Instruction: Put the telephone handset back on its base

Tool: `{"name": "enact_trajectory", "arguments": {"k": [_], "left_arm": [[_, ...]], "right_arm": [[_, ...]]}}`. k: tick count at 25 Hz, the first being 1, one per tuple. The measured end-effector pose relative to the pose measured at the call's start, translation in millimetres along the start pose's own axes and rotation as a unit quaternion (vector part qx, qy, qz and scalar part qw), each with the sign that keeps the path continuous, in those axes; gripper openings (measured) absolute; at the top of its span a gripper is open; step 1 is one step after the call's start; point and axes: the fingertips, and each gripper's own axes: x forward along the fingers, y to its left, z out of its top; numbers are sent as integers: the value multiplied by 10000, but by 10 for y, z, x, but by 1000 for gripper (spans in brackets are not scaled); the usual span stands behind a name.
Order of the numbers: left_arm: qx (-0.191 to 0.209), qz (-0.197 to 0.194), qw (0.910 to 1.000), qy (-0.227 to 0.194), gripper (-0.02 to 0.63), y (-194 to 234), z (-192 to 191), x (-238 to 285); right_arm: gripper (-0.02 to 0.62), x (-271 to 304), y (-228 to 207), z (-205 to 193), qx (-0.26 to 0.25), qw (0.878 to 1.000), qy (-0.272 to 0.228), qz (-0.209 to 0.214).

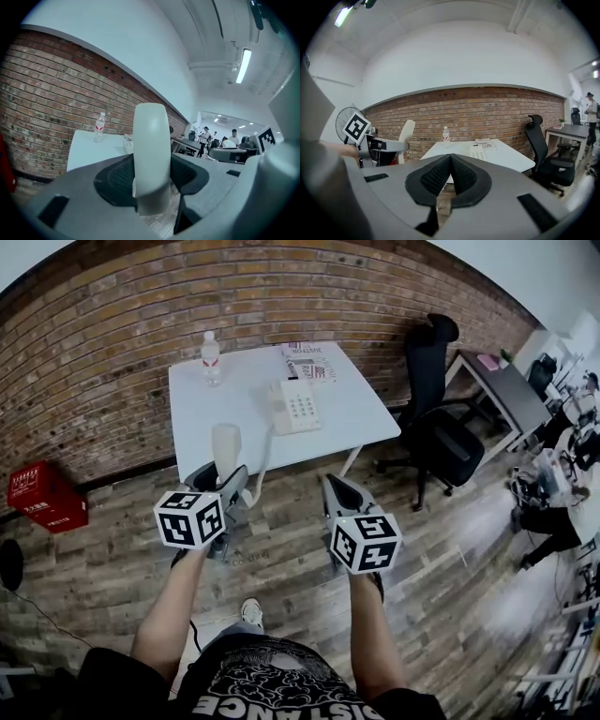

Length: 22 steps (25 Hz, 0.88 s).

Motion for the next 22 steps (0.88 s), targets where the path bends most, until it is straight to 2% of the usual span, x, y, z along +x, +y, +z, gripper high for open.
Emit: {"name": "enact_trajectory", "arguments": {"k": [11,22], "left_arm": [[-48,-268,9996,48,219,408,229,474],[9,-395,9990,203,219,508,267,988]], "right_arm": [[2,587,-40,240,-110,9997,36,-200],[2,977,-342,307,-50,9996,-45,-272]]}}
